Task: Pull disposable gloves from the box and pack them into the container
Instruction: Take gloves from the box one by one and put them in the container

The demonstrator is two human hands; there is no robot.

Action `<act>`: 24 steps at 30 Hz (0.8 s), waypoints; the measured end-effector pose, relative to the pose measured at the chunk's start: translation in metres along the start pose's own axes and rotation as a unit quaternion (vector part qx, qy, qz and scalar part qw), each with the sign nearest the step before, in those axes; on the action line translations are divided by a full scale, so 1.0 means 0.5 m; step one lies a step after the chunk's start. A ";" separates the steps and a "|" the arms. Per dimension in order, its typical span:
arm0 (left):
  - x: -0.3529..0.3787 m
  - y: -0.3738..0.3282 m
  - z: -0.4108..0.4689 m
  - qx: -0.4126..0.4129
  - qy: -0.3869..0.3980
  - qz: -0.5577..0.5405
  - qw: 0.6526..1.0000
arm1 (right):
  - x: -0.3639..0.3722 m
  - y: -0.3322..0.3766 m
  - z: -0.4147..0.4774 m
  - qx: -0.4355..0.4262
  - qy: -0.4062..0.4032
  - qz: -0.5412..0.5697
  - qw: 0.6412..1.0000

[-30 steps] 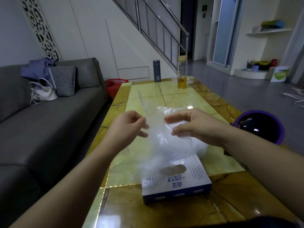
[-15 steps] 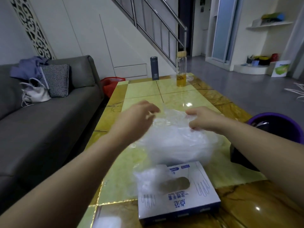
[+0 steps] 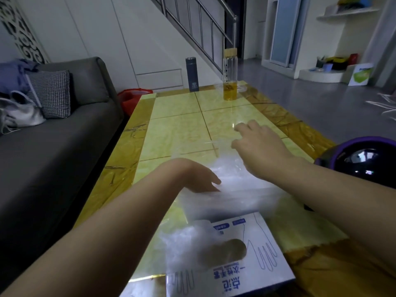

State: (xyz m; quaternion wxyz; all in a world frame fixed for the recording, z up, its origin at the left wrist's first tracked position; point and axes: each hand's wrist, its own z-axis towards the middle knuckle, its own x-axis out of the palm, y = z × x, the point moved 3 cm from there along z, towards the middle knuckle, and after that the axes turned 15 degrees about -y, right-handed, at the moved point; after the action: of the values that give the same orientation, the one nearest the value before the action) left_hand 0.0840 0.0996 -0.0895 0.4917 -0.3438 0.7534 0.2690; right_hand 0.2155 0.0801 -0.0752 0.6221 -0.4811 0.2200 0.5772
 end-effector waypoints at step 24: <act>-0.015 0.015 -0.024 0.021 -0.237 -0.129 0.963 | 0.098 0.022 -0.005 0.016 0.280 0.195 0.940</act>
State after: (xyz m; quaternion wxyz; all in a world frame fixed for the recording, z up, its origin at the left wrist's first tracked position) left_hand 0.0738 0.0972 -0.0774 0.6938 -0.3537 0.5703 0.2614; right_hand 0.2177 0.1011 -0.1207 0.4179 -0.5610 0.4841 0.5256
